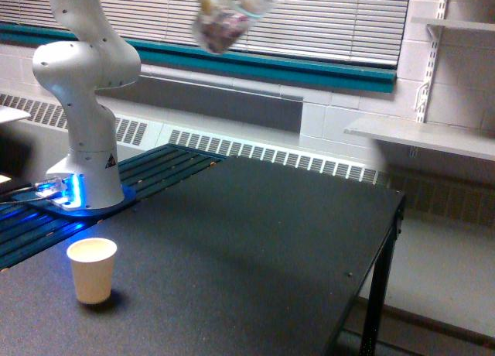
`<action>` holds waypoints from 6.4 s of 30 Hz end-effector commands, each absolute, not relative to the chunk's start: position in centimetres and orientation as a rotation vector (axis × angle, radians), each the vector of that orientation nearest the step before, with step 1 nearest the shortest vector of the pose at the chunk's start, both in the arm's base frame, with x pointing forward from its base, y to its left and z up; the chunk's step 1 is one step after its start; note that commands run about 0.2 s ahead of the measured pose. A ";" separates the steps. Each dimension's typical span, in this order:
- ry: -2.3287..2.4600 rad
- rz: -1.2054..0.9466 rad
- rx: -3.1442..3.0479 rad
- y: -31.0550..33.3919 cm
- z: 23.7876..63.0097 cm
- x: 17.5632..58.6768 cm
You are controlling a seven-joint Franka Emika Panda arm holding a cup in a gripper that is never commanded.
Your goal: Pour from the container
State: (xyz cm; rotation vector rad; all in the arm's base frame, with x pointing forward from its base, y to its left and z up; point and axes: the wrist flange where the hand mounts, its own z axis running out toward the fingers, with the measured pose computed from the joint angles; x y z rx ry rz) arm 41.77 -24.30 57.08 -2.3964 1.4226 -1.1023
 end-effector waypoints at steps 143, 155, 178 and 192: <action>0.994 -0.852 -3.279 -28.1 23.7 20.8; 0.990 -0.835 -3.331 -29.9 24.9 18.6; 0.801 -0.773 -3.458 -28.5 26.2 19.8; 0.140 -0.749 -3.590 -26.1 28.5 21.8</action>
